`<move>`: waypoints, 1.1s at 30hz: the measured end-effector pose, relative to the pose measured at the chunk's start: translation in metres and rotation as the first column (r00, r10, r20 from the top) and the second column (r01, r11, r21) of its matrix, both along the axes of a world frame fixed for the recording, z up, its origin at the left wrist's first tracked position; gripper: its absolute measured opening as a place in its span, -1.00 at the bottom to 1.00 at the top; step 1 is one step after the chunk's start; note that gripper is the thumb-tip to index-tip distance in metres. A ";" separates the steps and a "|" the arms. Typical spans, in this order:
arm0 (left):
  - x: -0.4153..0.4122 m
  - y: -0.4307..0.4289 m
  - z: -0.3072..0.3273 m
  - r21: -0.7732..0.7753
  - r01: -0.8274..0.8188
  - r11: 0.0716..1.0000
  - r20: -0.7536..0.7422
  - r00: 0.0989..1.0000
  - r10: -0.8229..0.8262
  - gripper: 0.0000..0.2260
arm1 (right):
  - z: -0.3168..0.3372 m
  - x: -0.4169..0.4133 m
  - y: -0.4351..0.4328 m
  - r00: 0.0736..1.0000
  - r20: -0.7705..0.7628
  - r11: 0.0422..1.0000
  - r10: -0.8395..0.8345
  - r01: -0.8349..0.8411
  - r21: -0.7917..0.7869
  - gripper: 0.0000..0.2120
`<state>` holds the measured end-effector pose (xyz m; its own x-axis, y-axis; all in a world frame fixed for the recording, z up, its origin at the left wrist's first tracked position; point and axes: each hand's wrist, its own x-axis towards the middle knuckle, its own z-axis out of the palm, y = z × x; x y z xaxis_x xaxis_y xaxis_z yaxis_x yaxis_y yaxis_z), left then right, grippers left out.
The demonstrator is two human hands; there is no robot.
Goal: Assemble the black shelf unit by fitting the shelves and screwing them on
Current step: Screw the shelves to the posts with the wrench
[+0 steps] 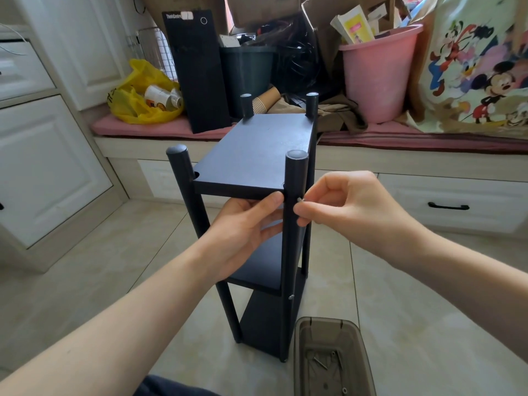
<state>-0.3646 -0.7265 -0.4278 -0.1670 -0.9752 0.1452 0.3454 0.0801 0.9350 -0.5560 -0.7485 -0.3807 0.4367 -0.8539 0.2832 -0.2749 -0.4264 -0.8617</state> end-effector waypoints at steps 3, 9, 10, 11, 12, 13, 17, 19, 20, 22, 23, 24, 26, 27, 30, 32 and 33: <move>0.001 0.001 0.000 -0.005 0.003 1.000 0.005 1.000 -0.003 -0.75 | 0.002 -0.003 -0.001 0.998 -0.020 0.998 0.052 -0.053 -0.020 -0.92; 0.000 0.001 0.000 -0.003 -0.014 1.000 -0.007 1.000 0.014 -0.70 | -0.002 -0.004 0.001 0.984 -0.166 0.947 -0.072 0.015 -0.320 -0.89; 0.000 0.001 0.000 -0.003 -0.016 1.000 -0.010 1.000 0.016 -0.71 | -0.002 -0.005 0.003 0.945 -0.268 0.860 -0.187 0.026 -0.510 -0.86; 0.000 0.001 0.001 -0.004 -0.017 1.000 -0.012 1.000 0.017 -0.72 | -0.002 -0.004 0.005 0.905 -0.321 0.775 -0.279 0.016 -0.631 -0.83; 0.000 0.001 0.001 -0.005 -0.019 1.000 -0.010 1.000 0.019 -0.72 | -0.003 -0.003 0.005 0.898 -0.325 0.769 -0.298 0.024 -0.638 -0.83; 0.000 0.001 0.001 -0.004 -0.022 1.000 -0.006 1.000 0.021 -0.70 | -0.002 -0.003 0.004 0.921 -0.303 0.828 -0.247 0.038 -0.560 -0.85; -0.002 0.003 0.003 0.019 -0.049 0.999 0.003 0.999 0.049 -0.70 | -0.003 0.000 -0.004 0.998 -0.057 0.992 -0.032 0.024 -0.126 -0.87; -0.003 0.003 0.003 0.023 -0.053 0.998 0.012 0.999 0.053 -0.72 | -0.004 -0.001 -0.007 0.999 -0.043 0.994 -0.032 0.028 -0.102 -0.86; -0.003 0.003 0.003 0.023 -0.053 0.998 0.015 0.998 0.053 -0.73 | -0.005 -0.001 -0.008 0.999 -0.033 0.995 -0.034 0.031 -0.097 -0.87; -0.003 0.003 0.003 0.027 -0.055 0.998 0.014 0.998 0.055 -0.73 | -0.006 -0.001 -0.010 0.999 -0.011 0.996 -0.045 0.044 -0.077 -0.91; -0.003 0.003 0.003 0.030 -0.057 0.998 0.010 0.998 0.057 -0.72 | -0.006 -0.002 -0.011 0.999 0.001 0.997 -0.048 0.048 -0.065 -0.90; -0.003 0.003 0.003 0.033 -0.063 0.997 0.007 0.998 0.063 -0.70 | -0.006 -0.002 -0.012 0.999 0.003 0.997 -0.039 0.039 -0.064 -0.85; -0.002 0.004 0.003 0.040 -0.082 0.996 0.008 0.997 0.081 -0.65 | -0.004 -0.003 -0.015 0.999 -0.041 0.997 0.015 -0.018 -0.071 -0.73; -0.002 0.004 0.003 0.042 -0.090 0.995 0.011 0.996 0.089 -0.63 | -0.003 -0.003 -0.015 0.996 -0.069 0.996 0.057 -0.061 -0.059 -0.69; -0.001 0.007 0.005 0.052 -0.117 0.992 0.037 0.993 0.115 -0.62 | -0.001 0.000 -0.016 0.981 -0.049 0.982 0.187 -0.185 0.041 -0.65; -0.003 0.011 0.011 0.075 -0.148 0.986 0.076 0.987 0.142 -0.62 | -0.001 0.000 -0.018 0.977 -0.001 0.971 0.212 -0.211 0.113 -0.66; -0.005 0.013 0.014 0.090 -0.180 0.979 0.131 0.977 0.168 -0.62 | -0.002 -0.001 -0.020 0.977 0.028 0.966 0.213 -0.215 0.146 -0.65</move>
